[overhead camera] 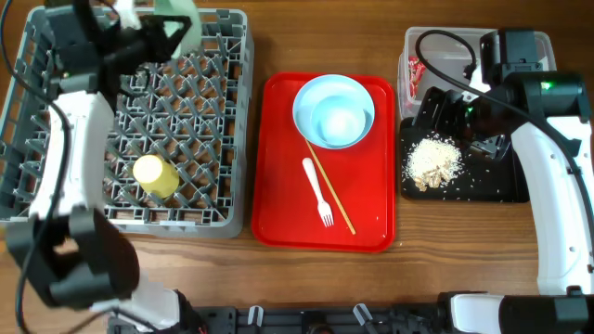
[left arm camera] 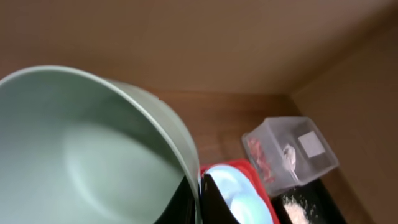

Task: Sort waste into correct bins and load items into the dishwasher rack
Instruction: 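Carry the green bowl with the left gripper and place it in the rack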

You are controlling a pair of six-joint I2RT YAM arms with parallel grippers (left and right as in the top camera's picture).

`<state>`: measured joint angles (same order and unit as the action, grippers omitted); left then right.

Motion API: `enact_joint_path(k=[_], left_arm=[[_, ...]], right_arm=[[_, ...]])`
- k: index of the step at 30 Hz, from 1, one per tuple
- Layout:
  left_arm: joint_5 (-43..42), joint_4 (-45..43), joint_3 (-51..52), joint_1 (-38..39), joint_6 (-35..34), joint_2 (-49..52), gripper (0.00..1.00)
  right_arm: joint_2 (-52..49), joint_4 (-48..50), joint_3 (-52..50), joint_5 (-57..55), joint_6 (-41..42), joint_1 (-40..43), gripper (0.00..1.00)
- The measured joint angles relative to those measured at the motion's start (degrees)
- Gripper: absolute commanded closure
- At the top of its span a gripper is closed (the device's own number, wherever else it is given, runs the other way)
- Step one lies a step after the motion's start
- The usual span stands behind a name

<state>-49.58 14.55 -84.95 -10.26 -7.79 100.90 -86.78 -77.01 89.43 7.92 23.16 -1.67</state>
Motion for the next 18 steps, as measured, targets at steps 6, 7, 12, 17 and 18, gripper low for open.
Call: enact_joint_path(k=[6, 7, 12, 17, 18], left_arm=[[-10.9, -13.5, 0.1, -3.8, -6.3, 11.9, 0.96], [-12.4, -15.9, 0.1, -4.2, -7.6, 13.6, 0.96], [-18.5, -23.8, 0.1, -5.9, -13.2, 20.0, 0.96], [-20.4, -22.5, 0.1, -8.5, -14.5, 20.8, 0.61], [-20.4, -21.5, 0.1, -9.5, -14.8, 20.9, 0.57]], right_arm=[[0.0, -0.1, 0.0, 0.0, 0.0, 0.0, 0.01], [0.0, -0.1, 0.0, 0.0, 0.0, 0.0, 0.00], [0.0, -0.1, 0.0, 0.0, 0.0, 0.0, 0.00], [0.0, -0.1, 0.0, 0.0, 0.0, 0.0, 0.00], [0.0, -0.2, 0.0, 0.0, 0.0, 0.0, 0.00]])
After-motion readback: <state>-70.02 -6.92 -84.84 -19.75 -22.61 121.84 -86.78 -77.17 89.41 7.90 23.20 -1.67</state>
